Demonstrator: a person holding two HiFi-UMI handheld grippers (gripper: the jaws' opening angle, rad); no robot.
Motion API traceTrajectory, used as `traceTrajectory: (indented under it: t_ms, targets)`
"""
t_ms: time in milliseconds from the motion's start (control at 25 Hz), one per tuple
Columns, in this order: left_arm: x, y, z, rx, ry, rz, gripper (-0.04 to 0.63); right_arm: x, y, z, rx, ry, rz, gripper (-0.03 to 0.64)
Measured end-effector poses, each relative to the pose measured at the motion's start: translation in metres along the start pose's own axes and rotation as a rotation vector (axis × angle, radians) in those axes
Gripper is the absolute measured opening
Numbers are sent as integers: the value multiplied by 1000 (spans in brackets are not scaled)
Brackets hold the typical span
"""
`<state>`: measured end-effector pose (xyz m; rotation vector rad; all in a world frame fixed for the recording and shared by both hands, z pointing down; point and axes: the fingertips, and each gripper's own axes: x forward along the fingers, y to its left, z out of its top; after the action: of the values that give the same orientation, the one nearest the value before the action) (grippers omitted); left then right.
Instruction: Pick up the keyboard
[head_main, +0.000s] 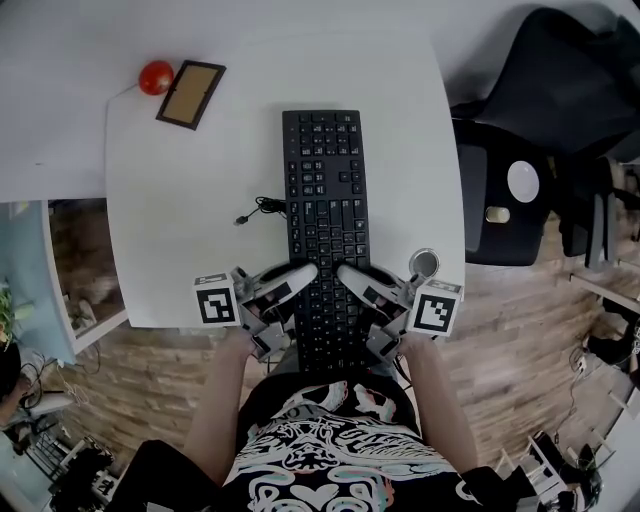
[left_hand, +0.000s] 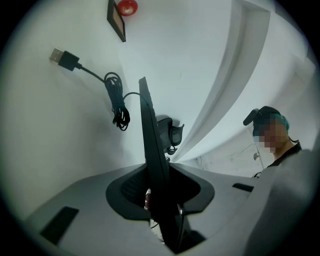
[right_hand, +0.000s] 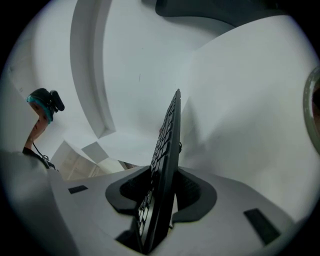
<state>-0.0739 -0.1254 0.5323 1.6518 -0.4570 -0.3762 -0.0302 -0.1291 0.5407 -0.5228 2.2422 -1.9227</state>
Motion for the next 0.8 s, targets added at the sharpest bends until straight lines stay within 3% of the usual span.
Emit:
traceTrajectory:
  t_ms: [280,480,800]
  targets:
    - [2,-11,4,95,53,67,115,-1,17,6,-38,-22,-17,148]
    - [2,-23,11,144,46,73,123,0,28,10,-35,-49,0,146]
    - [2,-27,16,146,15,64,127,2,35,10,-42,-70,47,143]
